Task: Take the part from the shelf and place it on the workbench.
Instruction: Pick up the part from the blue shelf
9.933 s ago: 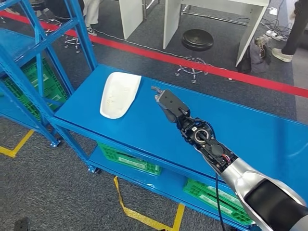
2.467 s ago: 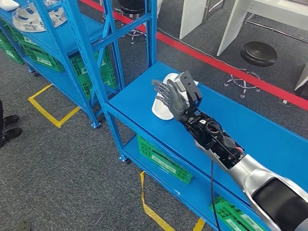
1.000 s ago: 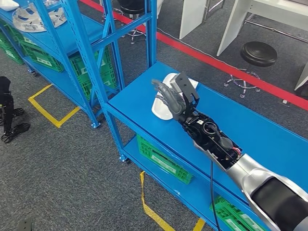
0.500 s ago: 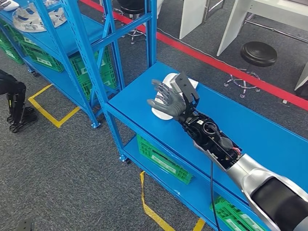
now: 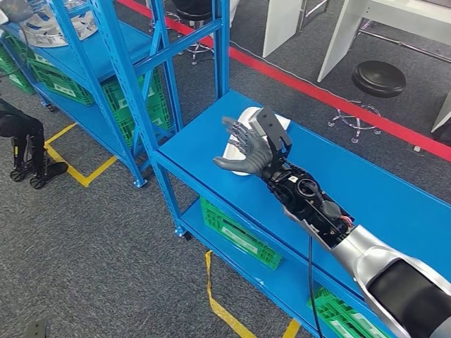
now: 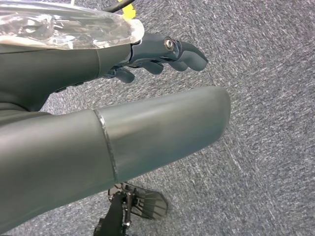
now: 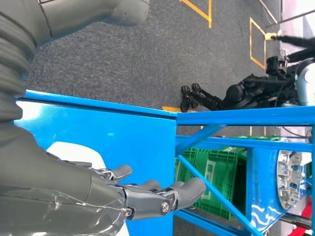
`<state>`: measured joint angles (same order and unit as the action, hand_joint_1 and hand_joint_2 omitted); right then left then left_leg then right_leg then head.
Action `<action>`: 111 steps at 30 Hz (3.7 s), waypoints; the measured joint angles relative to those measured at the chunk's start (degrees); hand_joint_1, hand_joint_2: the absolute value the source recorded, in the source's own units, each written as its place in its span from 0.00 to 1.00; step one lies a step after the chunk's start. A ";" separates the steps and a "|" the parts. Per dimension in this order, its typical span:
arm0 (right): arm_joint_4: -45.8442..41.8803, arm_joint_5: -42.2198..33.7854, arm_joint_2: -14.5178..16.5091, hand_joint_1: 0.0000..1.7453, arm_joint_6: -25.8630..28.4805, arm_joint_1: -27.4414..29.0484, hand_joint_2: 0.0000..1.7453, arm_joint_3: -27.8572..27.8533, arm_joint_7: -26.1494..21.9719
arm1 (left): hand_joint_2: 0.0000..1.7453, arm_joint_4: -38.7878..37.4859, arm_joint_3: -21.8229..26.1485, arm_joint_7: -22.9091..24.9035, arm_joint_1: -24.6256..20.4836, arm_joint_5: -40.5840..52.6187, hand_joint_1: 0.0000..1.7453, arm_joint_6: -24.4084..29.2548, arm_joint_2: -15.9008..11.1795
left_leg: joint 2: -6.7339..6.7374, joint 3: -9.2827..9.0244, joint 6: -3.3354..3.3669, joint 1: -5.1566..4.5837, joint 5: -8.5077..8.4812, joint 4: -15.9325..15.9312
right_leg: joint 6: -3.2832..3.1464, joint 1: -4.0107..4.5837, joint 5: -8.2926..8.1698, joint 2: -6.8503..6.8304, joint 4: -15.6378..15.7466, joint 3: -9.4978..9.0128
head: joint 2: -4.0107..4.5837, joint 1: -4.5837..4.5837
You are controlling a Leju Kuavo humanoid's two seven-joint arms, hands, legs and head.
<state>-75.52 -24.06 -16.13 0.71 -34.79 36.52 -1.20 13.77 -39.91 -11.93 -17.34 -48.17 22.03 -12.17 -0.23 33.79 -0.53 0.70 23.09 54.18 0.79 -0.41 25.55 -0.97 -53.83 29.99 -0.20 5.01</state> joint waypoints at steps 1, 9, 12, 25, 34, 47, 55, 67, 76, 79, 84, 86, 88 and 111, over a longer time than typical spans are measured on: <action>0.00 0.00 0.00 0.00 0.00 0.00 1.00 0.00 0.00 | 0.00 0.00 0.01 0.00 0.00 0.00 0.00 0.00 0.00 | 0.00 0.00 0.00 0.00 0.00 0.00 | 0.00 0.00 0.00 0.00 0.00 0.00 | 0.00 0.00; 0.02 0.00 0.00 0.00 0.01 0.00 1.00 0.00 0.00 | 0.00 0.00 -0.01 0.00 0.00 0.00 0.00 -0.01 0.00 | 0.00 0.00 0.00 0.00 0.00 0.00 | 0.00 0.00 0.00 0.00 0.00 0.00 | 0.00 0.00; 0.02 0.00 0.00 0.00 0.01 0.00 1.00 0.00 0.00 | 0.00 0.00 -0.01 0.00 0.00 0.00 0.00 0.00 0.00 | 0.00 0.00 0.00 0.00 0.00 0.00 | 0.00 0.00 0.00 0.00 0.00 0.00 | 0.00 0.00; 0.13 0.00 0.00 0.00 0.01 0.00 1.00 0.12 0.00 | 0.00 0.00 0.00 0.00 0.00 0.00 0.00 0.00 0.00 | 0.00 0.00 0.00 0.00 0.00 0.00 | 0.00 0.00 0.00 0.00 0.00 0.00 | 0.00 0.00; 0.13 0.00 0.00 0.00 0.02 0.00 1.00 0.28 0.00 | 0.00 0.00 0.00 0.00 0.00 0.00 0.00 0.00 0.00 | 0.00 0.00 0.00 0.00 0.00 0.00 | 0.00 0.00 0.00 0.00 0.00 0.00 | 0.00 0.00; 0.13 0.16 0.02 0.00 0.24 -0.01 1.00 0.35 0.17 | 0.00 0.00 0.02 0.00 0.00 0.00 0.00 0.01 0.00 | 0.00 0.00 0.00 0.00 0.00 0.00 | 0.00 0.00 0.00 0.00 0.00 0.00 | 0.00 0.00; 6.11 14.43 0.00 0.00 6.36 -1.47 1.00 1.05 6.63 | 0.00 0.00 0.01 0.02 0.11 0.00 0.00 0.26 -0.17 | 0.00 0.00 0.00 0.00 0.00 0.00 | 0.00 -0.01 0.00 -0.02 0.00 0.00 | 0.00 -0.01; 8.94 16.25 -0.13 0.00 8.73 -2.12 1.00 0.40 7.15 | 0.00 0.00 0.01 0.01 0.34 -0.17 0.00 0.26 -0.38 | 0.01 0.00 0.00 0.00 0.00 0.01 | 0.01 0.00 0.00 0.02 0.00 0.02 | 0.00 0.00; 8.94 16.28 -0.17 0.00 8.84 -2.13 1.00 -0.03 7.21 | 0.00 0.00 0.01 0.00 0.42 -0.17 0.00 0.26 -0.50 | 0.01 -0.01 0.00 0.00 0.00 0.01 | 0.01 -0.01 0.00 0.02 0.00 0.01 | 0.00 0.00; 8.94 16.28 -0.17 0.00 8.84 -2.13 1.00 -0.13 7.20 | 0.00 0.00 0.00 0.00 0.43 -0.17 0.00 0.26 -0.50 | 0.01 -0.01 0.00 0.00 0.00 0.01 | 0.01 -0.01 0.00 0.02 0.00 0.01 | 0.00 0.00; 8.94 16.28 -0.19 0.00 8.84 -2.13 1.00 -0.15 7.20 | 0.00 0.00 -0.01 0.00 0.43 -0.17 0.00 0.26 -0.52 | 0.01 -0.01 0.00 0.00 0.00 0.01 | 0.01 -0.01 0.00 0.02 0.00 0.01 | 0.00 -0.01; 8.94 16.28 -0.20 0.00 8.84 -2.14 1.00 -0.15 7.20 | 0.00 0.00 0.00 0.00 0.43 -0.17 0.00 0.26 -0.52 | 0.01 -0.01 0.00 0.00 0.00 0.01 | 0.01 -0.01 0.00 0.02 0.00 0.01 | 0.00 0.00; 8.94 16.28 -0.20 0.00 8.84 -2.14 1.00 -0.15 7.20 | 0.00 0.00 0.00 0.00 0.43 -0.17 0.00 0.26 -0.52 | 0.01 -0.01 0.00 0.00 0.00 0.01 | 0.01 -0.01 0.00 0.02 0.00 0.01 | 0.00 -0.01; 9.74 22.00 0.59 0.00 3.15 -1.96 1.00 2.63 10.78 | 0.00 0.00 0.02 0.28 0.48 0.66 0.00 0.33 -0.55 | 0.00 0.00 0.00 0.00 0.00 0.00 | 0.02 0.00 0.01 0.00 0.00 0.00 | 0.00 -0.01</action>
<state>-65.78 -2.06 -15.54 3.86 -36.76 39.16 9.57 13.77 -39.89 -11.66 -16.86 -47.51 22.36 -12.73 -0.24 33.79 -0.53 0.70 23.09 54.18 0.81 -0.41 25.57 -0.97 -53.83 29.99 -0.20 5.00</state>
